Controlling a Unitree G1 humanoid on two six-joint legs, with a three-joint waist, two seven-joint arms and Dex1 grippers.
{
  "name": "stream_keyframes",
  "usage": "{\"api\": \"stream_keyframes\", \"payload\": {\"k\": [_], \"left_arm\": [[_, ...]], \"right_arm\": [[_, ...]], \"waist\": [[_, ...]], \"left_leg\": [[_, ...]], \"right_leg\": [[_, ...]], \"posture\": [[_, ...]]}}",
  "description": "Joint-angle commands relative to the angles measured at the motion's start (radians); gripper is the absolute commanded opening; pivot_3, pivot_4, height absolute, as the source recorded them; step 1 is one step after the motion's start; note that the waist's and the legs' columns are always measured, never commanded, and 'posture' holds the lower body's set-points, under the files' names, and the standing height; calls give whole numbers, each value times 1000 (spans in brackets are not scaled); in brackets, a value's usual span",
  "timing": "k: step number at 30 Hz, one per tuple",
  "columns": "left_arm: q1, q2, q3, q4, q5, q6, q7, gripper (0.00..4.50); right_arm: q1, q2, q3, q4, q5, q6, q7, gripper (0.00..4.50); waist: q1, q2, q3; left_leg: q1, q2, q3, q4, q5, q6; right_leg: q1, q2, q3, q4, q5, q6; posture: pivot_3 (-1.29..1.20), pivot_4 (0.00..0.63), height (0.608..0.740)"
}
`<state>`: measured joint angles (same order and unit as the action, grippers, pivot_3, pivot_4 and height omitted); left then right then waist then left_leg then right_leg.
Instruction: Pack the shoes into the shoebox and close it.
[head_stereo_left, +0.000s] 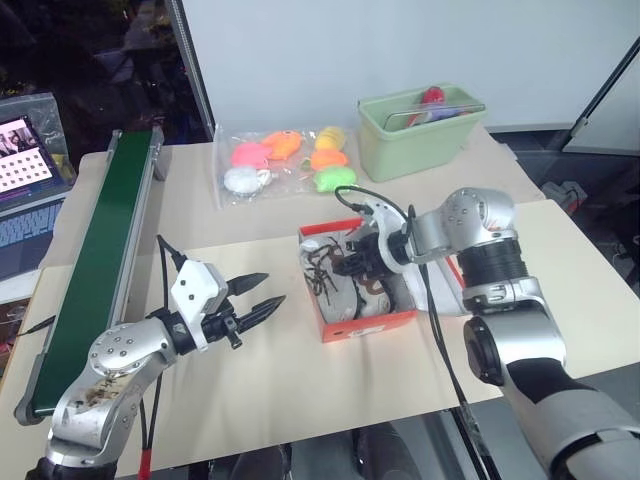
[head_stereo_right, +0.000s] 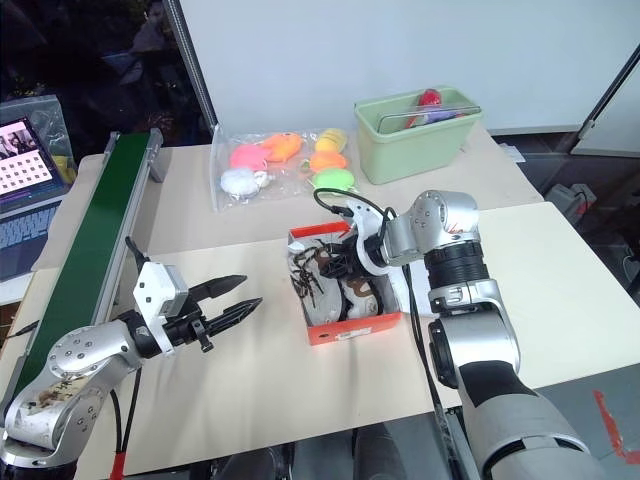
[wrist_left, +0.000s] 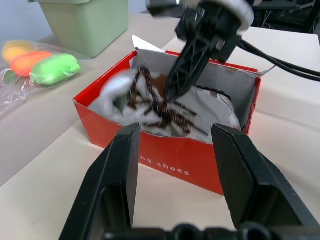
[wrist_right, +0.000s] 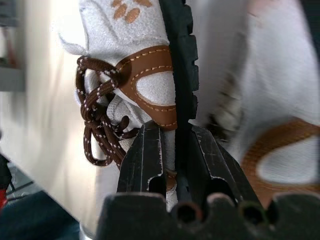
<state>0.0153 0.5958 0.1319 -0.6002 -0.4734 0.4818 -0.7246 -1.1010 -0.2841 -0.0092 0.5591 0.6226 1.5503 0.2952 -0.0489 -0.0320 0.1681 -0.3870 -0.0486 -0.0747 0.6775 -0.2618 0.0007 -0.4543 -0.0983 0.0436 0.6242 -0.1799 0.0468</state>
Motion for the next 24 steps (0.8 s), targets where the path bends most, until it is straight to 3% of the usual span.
{"api": "stream_keyframes", "payload": {"k": [1,7,17,23,24], "left_arm": [[-2,8,-1,-44,-6,-15,8,2373],[-12,11,-1,-38,-2,-20,13,2373],[-29,9,-15,-32,-2,-19,19,2373],[-33,8,-21,-29,0,-19,22,2373],[-34,8,-23,-27,1,-20,22,2406]], "right_arm": [[-6,7,-26,16,-40,-30,11,260],[32,-37,-9,-36,-73,-19,45,260],[47,33,38,-3,-155,-67,43,260],[59,36,76,4,-203,-106,67,260],[57,40,48,5,-201,-107,61,743]], "waist": [[0,0,0],[6,0,0],[0,0,0],[-3,1,0],[-3,1,0]], "left_leg": [[0,0,0,0,0,0],[0,0,0,0,0,0],[1,0,0,0,0,0],[13,1,0,-1,-1,1],[17,2,0,-1,-1,2]], "right_leg": [[0,0,0,0,0,0],[0,0,0,0,0,0],[1,0,0,0,0,0],[15,2,0,-5,0,0],[18,2,-1,-11,0,0]], "posture": [[0,150,740],[0,150,740],[0,150,740],[0,150,740],[0,150,740]]}}
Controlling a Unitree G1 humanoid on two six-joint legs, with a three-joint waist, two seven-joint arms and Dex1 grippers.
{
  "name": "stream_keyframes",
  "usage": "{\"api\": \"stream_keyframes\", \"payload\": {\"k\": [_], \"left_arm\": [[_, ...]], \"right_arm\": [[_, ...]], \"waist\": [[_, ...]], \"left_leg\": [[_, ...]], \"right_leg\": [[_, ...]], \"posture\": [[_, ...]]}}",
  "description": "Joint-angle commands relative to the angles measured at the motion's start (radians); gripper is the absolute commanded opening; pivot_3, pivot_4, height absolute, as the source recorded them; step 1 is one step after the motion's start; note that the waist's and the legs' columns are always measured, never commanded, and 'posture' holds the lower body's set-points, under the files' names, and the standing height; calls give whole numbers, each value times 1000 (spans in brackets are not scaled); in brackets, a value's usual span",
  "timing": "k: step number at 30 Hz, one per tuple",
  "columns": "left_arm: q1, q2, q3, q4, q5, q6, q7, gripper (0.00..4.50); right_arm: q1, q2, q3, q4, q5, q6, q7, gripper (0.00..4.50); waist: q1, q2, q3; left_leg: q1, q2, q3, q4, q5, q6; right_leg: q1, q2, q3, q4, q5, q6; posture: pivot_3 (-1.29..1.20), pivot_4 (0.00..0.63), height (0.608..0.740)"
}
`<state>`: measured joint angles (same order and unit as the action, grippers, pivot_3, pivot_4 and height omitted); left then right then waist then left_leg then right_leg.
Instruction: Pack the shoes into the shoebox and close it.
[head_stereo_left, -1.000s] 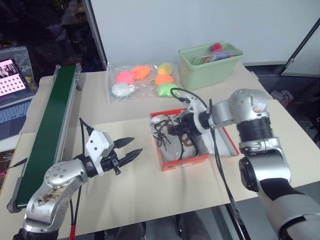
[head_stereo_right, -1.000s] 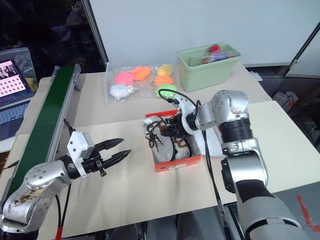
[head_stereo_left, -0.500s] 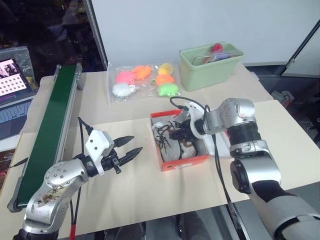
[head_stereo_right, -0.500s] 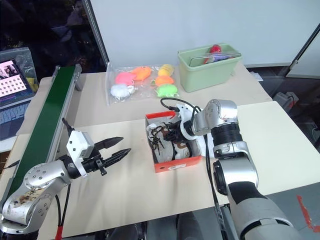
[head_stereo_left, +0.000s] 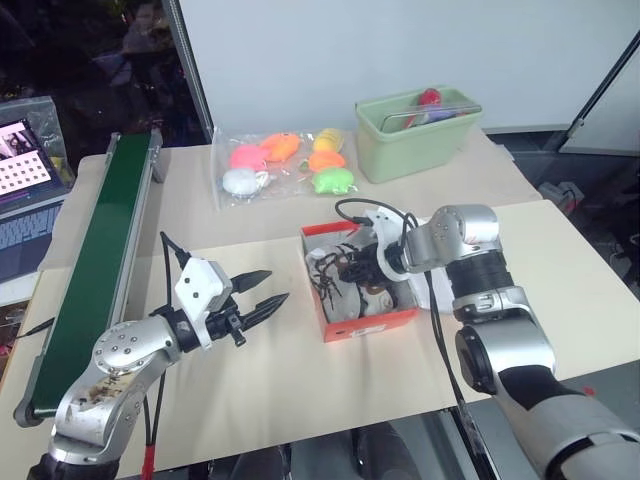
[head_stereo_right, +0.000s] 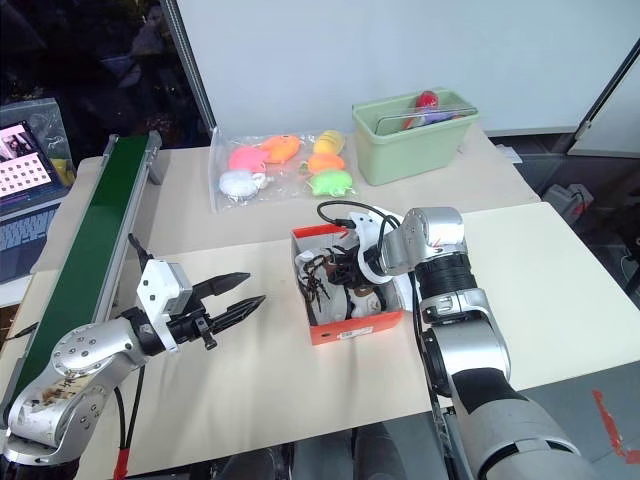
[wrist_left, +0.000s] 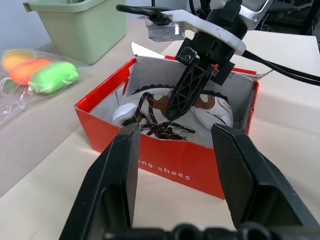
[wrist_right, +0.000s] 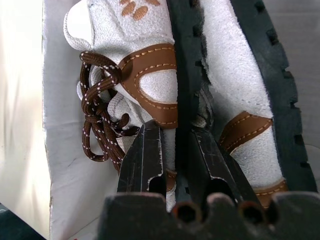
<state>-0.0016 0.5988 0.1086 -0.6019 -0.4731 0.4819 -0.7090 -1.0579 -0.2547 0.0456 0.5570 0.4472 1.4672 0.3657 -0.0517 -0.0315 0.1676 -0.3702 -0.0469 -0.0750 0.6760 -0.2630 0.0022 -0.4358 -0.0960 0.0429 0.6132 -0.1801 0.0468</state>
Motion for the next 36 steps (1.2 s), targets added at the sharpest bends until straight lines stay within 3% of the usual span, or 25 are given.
{"api": "stream_keyframes", "payload": {"k": [1,6,12,15,19,22,23,25,27,30,32,36], "left_arm": [[-17,5,-1,-25,2,-21,7,2413],[-32,6,-7,-10,3,-28,-1,2413],[-50,8,-12,17,7,-38,-12,2413],[-69,6,-25,38,11,-50,-22,2413],[-88,1,-40,65,9,-62,-32,2413],[-97,0,-58,73,5,-69,-49,2413],[-100,0,-64,73,-1,-66,-55,2413],[-104,4,-68,81,-9,-67,-70,2413],[-106,8,-70,89,-11,-70,-82,2413],[-106,12,-76,102,-7,-78,-101,2413],[-106,14,-78,107,-10,-79,-109,2413],[-111,11,-86,111,-13,-78,-115,2413]], "right_arm": [[13,15,-27,9,-25,-24,-14,1234],[-39,18,-104,-107,-10,20,-35,2805],[-41,-9,-195,-316,22,126,-59,2805],[-3,-66,-241,-448,113,147,-41,2805],[104,-97,-361,-640,271,147,-13,2805],[268,-178,-448,-854,372,147,66,2805],[357,-220,-480,-944,413,138,109,2290],[495,-257,-543,-1070,500,128,173,1806],[647,-296,-590,-1178,575,90,247,1045],[1094,-376,-554,-1350,444,-111,314,68],[1256,-403,-460,-1398,348,-245,312,68],[1262,-345,-232,-1205,46,-447,68,68]], "waist": [[0,0,0],[4,0,0],[7,1,0],[10,1,0],[13,1,0],[18,1,0],[19,1,1],[27,1,1],[29,1,1],[39,2,0],[41,3,0],[5,1,0]], "left_leg": [[2,1,0,0,0,0],[1,2,0,0,0,0],[-3,2,-2,0,-1,1],[-4,2,-2,-1,-1,1],[-5,2,-1,0,-1,1],[-5,2,-1,0,-1,2],[-6,2,-1,0,-1,2],[-7,2,-1,0,-1,2],[-7,3,0,1,-2,3],[-3,5,1,0,-3,5],[0,7,2,0,-5,8],[8,10,10,2,-7,6]], "right_leg": [[3,1,0,-2,0,0],[2,2,0,-2,0,0],[-3,2,0,-1,0,-1],[-3,2,0,-2,0,-1],[-3,1,-1,-2,0,-1],[-2,2,-2,-2,0,-1],[-2,2,-2,-2,0,0],[-3,1,-2,-2,0,0],[-2,2,-2,-3,0,0],[1,4,-2,-4,-1,1],[6,4,-3,-4,-8,9],[16,1,2,-6,-8,9]], "posture": [[0,150,740],[0,150,740],[0,150,740],[0,150,740],[0,150,740],[0,150,740],[0,150,740],[0,150,740],[0,150,740],[0,150,740],[0,150,740],[0,150,740]]}}
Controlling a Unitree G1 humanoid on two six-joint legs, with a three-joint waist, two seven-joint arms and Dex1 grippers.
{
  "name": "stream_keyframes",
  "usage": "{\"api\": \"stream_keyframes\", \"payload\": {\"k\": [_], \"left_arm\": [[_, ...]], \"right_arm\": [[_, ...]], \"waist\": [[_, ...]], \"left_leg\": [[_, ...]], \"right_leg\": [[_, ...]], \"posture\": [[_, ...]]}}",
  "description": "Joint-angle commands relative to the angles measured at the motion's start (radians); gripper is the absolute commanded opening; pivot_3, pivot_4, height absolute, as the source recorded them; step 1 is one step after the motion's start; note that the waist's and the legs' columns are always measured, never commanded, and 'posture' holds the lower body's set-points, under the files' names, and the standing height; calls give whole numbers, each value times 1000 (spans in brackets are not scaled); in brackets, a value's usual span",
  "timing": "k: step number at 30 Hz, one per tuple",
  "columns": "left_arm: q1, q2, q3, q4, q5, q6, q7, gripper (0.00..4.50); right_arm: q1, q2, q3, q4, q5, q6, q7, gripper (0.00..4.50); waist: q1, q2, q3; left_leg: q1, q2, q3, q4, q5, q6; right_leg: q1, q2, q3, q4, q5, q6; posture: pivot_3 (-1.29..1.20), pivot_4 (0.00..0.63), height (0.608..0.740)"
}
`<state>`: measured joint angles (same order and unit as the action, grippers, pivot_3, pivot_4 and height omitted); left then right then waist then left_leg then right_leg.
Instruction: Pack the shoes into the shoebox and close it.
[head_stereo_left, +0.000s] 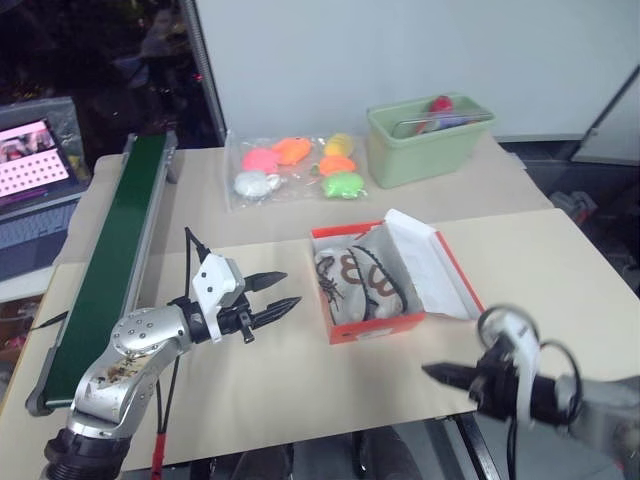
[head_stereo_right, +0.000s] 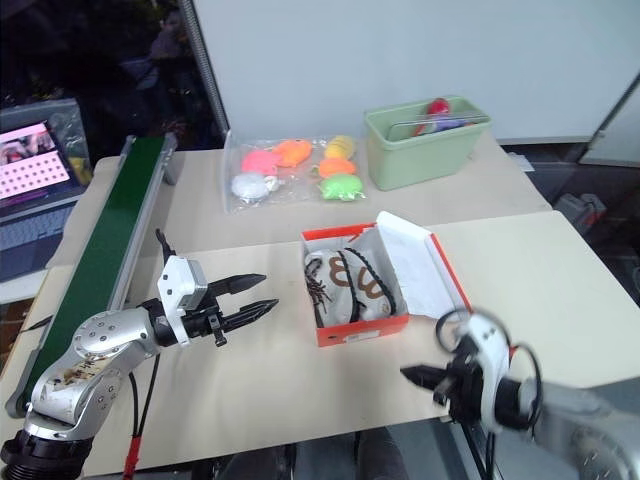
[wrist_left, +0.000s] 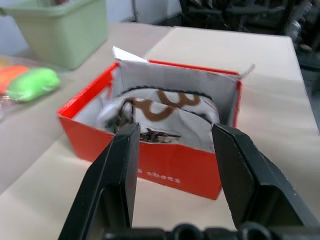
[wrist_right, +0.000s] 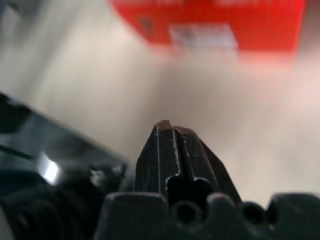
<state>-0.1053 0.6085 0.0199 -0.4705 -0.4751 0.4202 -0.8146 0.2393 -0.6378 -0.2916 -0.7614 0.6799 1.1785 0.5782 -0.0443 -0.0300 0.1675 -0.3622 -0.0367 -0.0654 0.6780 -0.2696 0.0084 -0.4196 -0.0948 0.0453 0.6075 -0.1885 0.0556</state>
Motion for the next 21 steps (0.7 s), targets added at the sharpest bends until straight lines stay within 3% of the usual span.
{"api": "stream_keyframes", "payload": {"k": [1,4,8,13,21], "left_arm": [[-10,1,1,-19,-11,-17,-11,2413],[-18,-1,-2,-13,-9,-15,-14,2413],[-24,0,-4,-14,-8,-9,-12,2413],[-25,1,-2,-19,-10,-1,-7,2413],[-49,2,1,-7,-9,7,0,2413]], "right_arm": [[-52,62,133,171,-237,-201,-188,68],[-97,126,176,299,-343,-320,-272,68],[-169,230,165,446,-405,-404,-364,68],[-242,315,119,544,-418,-463,-424,68],[-373,415,-7,706,-384,-535,-531,68]], "waist": [[-3,-1,1],[0,0,1],[2,-1,0],[4,-1,0],[6,-1,0]], "left_leg": [[3,1,2,0,0,0],[10,5,9,0,0,-1],[6,4,11,0,0,-1],[6,2,10,-1,-5,0],[9,3,11,0,-5,0]], "right_leg": [[2,0,0,-1,-1,-2],[8,0,-1,-6,-4,-6],[-1,2,1,-3,2,0],[-4,3,3,0,6,-8],[0,3,3,-2,1,-1]], "posture": [[0,150,740],[0,150,740],[0,150,740],[0,150,740],[0,150,740]]}}
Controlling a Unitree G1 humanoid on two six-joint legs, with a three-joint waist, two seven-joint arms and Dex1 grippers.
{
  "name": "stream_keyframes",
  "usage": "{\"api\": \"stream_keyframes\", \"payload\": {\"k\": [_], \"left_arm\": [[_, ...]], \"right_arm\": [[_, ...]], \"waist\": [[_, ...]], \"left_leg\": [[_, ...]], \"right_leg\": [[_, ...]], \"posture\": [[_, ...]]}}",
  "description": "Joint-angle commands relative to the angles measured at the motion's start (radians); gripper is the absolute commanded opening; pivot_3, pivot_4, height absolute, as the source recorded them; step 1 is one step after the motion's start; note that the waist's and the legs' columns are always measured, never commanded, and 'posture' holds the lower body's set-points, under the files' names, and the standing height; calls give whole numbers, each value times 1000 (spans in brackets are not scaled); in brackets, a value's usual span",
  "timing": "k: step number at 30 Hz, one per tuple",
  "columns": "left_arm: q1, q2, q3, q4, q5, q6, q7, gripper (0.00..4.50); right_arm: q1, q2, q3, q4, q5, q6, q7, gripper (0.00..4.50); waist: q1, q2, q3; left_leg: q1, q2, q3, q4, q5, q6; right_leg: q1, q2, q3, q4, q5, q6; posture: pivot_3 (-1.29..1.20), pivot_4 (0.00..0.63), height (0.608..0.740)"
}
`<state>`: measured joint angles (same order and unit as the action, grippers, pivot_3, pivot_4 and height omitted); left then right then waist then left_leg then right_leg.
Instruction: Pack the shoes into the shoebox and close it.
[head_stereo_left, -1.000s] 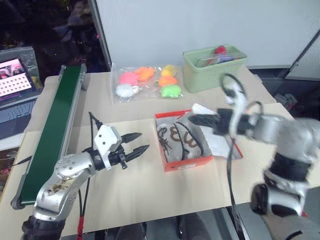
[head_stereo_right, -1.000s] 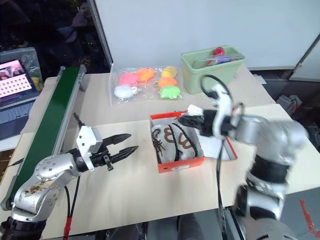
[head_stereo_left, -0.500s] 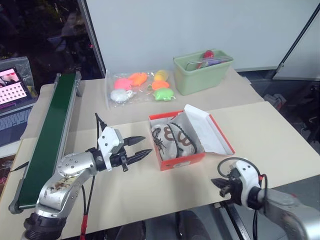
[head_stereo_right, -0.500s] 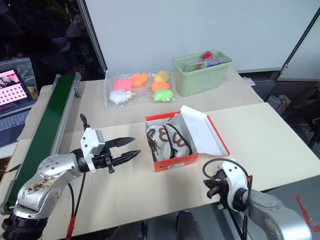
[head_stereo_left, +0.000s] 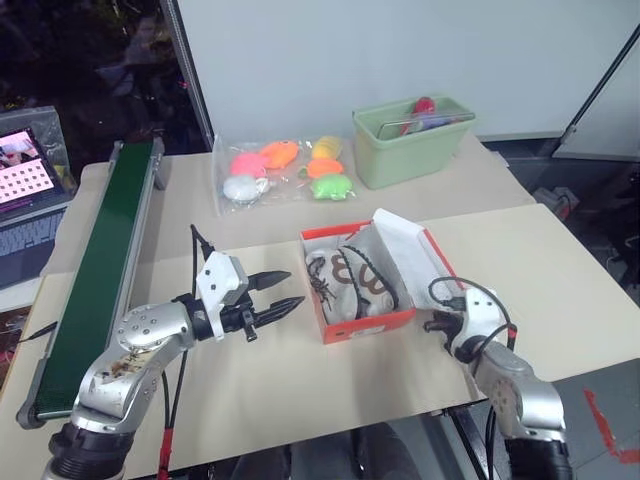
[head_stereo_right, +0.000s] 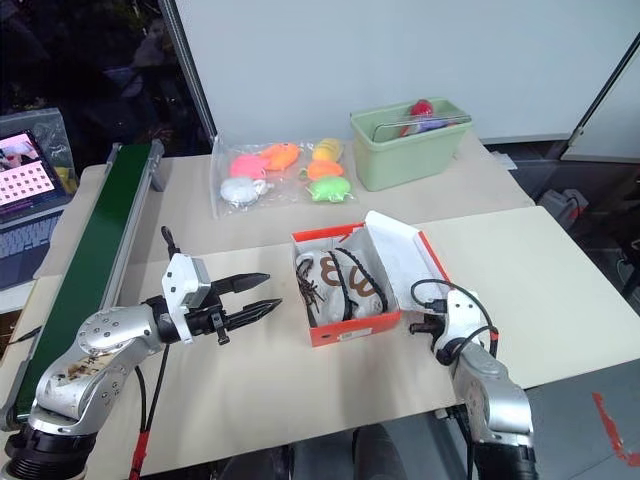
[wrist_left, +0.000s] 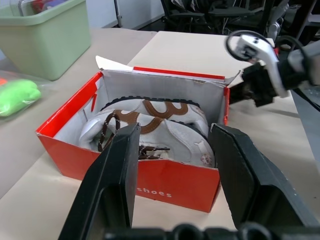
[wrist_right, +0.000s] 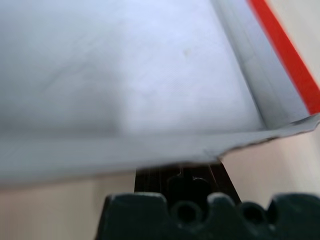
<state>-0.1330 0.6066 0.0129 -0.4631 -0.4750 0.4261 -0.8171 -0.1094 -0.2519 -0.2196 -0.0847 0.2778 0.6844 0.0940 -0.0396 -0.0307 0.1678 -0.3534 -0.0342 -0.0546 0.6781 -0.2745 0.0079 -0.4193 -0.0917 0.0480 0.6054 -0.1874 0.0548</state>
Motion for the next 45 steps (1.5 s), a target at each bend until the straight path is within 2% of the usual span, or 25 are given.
{"api": "stream_keyframes", "payload": {"k": [1,6,10,14,18,21,26,30,35,38,40,45], "left_arm": [[-22,3,7,-13,-8,0,3,2413],[-13,3,5,-22,-7,-1,6,2413],[0,6,10,-36,-10,2,10,2413],[18,9,18,-58,-15,8,18,2413],[48,12,41,-88,-21,21,38,2413],[68,14,56,-102,-26,25,47,2413],[73,16,60,-90,-20,14,42,2413],[69,14,58,-78,-16,6,39,2413],[71,8,51,-70,-10,-4,37,2413],[65,5,43,-67,-8,-5,38,2413],[64,4,38,-75,-10,-1,41,2413],[57,5,35,-85,-13,5,50,2413]], "right_arm": [[-35,49,-105,38,35,-61,-58,68],[-75,194,-259,-16,249,-155,-35,68],[-94,308,-337,-125,530,-168,10,68],[-76,343,-329,-229,729,-163,80,68],[-35,296,-274,-311,858,-126,192,68],[-17,205,-187,-344,845,-65,239,68],[-49,-4,58,-347,618,18,268,68],[-121,-92,196,-339,519,69,270,68],[-259,-116,297,-234,385,123,221,68],[-349,-93,328,-175,344,130,232,68],[-441,-70,374,-57,282,145,231,68],[-499,-42,393,102,214,185,233,68]], "waist": [[1,0,0],[-3,1,0],[-7,5,3],[-6,6,4],[-5,7,4],[-5,7,4],[-6,7,4],[-6,7,5],[-2,7,5],[-2,7,5],[-6,7,5],[2,7,5]], "left_leg": [[0,0,0,0,0,0],[-1,0,-1,-2,-1,1],[-1,2,-2,-3,-1,1],[0,3,-3,-2,-1,1],[-1,4,-3,-2,-1,1],[-1,4,-3,-3,-1,1],[0,4,0,-2,-1,1],[-1,2,1,-2,-1,1],[-2,0,0,-2,-1,1],[-2,0,0,-2,-1,1],[-2,0,-1,-2,-1,1],[-2,1,-2,-2,-1,1]], "right_leg": [[0,0,0,0,0,0],[-4,0,0,2,4,-7],[-5,1,1,4,4,-7],[-4,1,1,4,0,-1],[-5,2,0,4,0,-1],[-5,1,0,4,-1,-2],[-4,2,1,3,-2,-2],[-5,2,1,3,-3,-3],[-5,1,0,3,-3,-2],[-5,1,0,3,-3,-3],[-6,1,0,3,-3,-3],[-6,2,-2,4,1,-10]], "posture": [[0,150,740],[0,150,740],[0,150,740],[0,150,740],[0,150,740],[0,150,740],[0,150,740],[0,150,740],[0,150,740],[0,150,740],[0,150,740],[0,150,740]]}}
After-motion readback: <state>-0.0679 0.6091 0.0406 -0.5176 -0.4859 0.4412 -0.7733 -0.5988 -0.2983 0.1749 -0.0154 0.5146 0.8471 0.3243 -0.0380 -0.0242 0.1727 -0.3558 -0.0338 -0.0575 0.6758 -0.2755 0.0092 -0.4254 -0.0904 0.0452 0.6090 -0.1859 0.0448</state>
